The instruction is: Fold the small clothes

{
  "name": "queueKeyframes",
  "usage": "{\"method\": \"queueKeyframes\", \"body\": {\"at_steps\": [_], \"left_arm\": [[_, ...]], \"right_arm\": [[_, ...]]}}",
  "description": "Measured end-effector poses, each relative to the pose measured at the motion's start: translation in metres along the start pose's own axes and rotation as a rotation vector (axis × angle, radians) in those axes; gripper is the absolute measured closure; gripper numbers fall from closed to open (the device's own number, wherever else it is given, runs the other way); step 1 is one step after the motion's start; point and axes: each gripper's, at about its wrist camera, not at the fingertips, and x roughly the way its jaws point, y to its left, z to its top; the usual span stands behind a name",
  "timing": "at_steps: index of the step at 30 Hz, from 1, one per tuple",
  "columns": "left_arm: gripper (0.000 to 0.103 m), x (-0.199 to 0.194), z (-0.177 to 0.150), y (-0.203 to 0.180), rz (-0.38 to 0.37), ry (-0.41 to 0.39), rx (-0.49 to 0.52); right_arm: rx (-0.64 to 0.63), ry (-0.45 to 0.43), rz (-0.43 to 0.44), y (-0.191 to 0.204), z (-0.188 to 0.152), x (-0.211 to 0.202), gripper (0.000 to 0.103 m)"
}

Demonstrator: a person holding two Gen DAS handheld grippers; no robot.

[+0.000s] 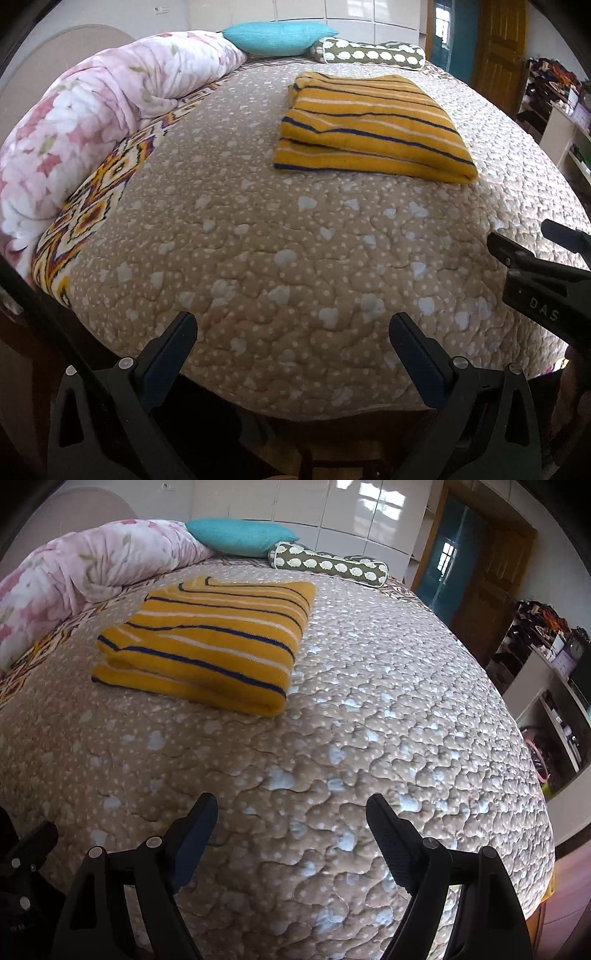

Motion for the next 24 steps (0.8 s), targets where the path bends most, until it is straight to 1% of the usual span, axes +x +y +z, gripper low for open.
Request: {"method": "queueKeyframes", "body": {"at_steps": [5,13,18,21,24], "left_arm": [[0.000,0.003,-0.002,-0.004,-0.015,0.014,0.014],[0.000,0.015,-0.005,-0.004,-0.039,0.065,0.012],[0.000,0.018,-0.006,-0.004,-0.047,0.082,0.010],[0.000,0.020,-0.006,-0.005,-0.048,0.088,0.010],[0.000,0.022,-0.006,-0.004,-0.054,0.094,0.007]], "right_arm": [[0.020,0.016,-0.001,0.000,-0.003,0.003,0.017],[-0.002,0.028,-0.002,0.005,0.002,0.010,0.016],[-0.007,0.033,0.002,0.007,0.003,0.014,0.016],[-0.008,0.043,0.021,0.004,0.009,0.019,0.014],[-0.019,0.063,0.022,0.002,0.014,0.028,0.008]]}}
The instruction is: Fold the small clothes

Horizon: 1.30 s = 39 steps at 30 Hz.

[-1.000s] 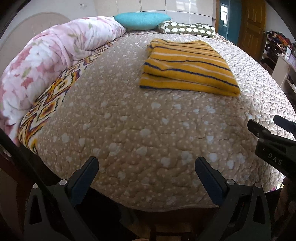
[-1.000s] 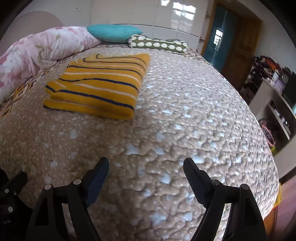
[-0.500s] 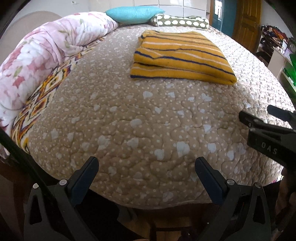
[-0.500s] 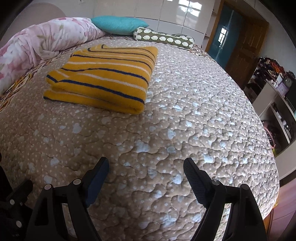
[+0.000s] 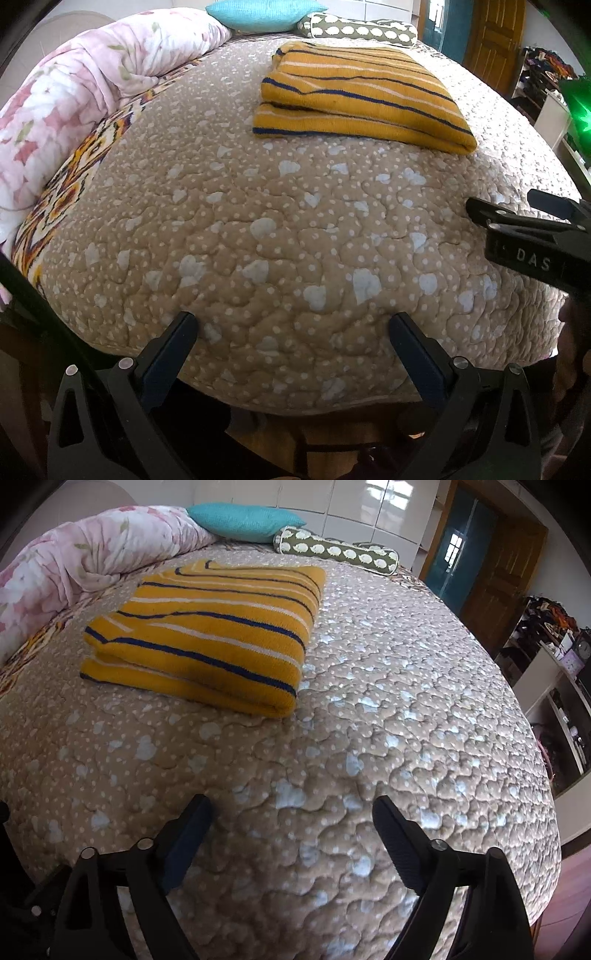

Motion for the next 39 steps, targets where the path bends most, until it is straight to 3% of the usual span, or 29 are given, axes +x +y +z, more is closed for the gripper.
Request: {"method": "queueKeyframes", "body": {"at_steps": [12,18,39], "left_arm": [[0.000,0.006,0.001,0.001,-0.010,0.011,-0.004],[0.000,0.007,0.001,0.001,-0.016,0.013,-0.007],[0.000,0.010,0.001,0.002,-0.019,0.014,-0.009]], "right_arm": [[0.027,0.033,0.037,-0.008,0.002,0.008,0.005],[-0.026,0.052,0.016,-0.006,0.008,0.011,0.001],[0.030,0.013,0.000,-0.005,-0.002,0.009,0.000]]}}
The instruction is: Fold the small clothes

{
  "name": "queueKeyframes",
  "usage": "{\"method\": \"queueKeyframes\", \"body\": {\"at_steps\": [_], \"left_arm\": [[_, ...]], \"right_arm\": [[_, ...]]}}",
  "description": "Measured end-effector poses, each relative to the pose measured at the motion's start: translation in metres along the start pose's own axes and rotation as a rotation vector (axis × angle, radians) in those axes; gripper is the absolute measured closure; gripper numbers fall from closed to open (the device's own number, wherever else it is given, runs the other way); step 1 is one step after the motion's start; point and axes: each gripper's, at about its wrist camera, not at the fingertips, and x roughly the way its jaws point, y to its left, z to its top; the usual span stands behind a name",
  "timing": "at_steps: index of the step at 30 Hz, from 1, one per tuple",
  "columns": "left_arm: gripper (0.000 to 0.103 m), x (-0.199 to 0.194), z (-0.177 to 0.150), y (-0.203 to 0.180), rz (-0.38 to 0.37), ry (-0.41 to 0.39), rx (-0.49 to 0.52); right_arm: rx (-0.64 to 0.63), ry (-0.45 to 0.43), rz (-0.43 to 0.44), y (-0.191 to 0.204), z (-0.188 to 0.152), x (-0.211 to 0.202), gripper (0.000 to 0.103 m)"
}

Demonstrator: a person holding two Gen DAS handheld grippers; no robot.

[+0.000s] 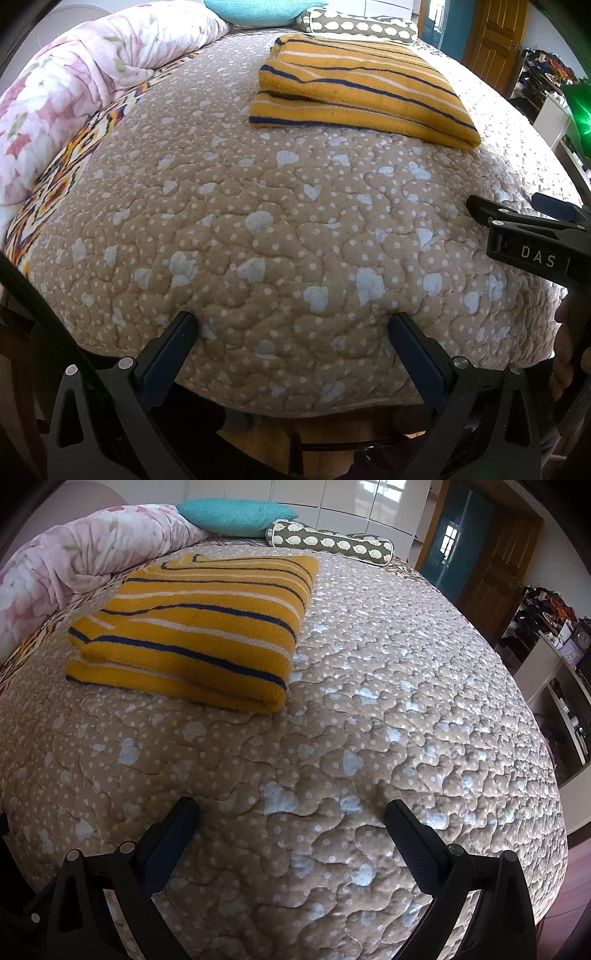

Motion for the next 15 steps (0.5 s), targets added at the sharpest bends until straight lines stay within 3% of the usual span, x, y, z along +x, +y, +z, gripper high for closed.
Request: {"method": "queueKeyframes", "body": {"at_steps": [15], "left_arm": [[0.000,0.0014,0.0001,-0.0009,0.002,-0.006,0.002]], "right_arm": [[-0.026,-0.011,-0.023,0.0045,0.0012,-0.0039,0.000]]}}
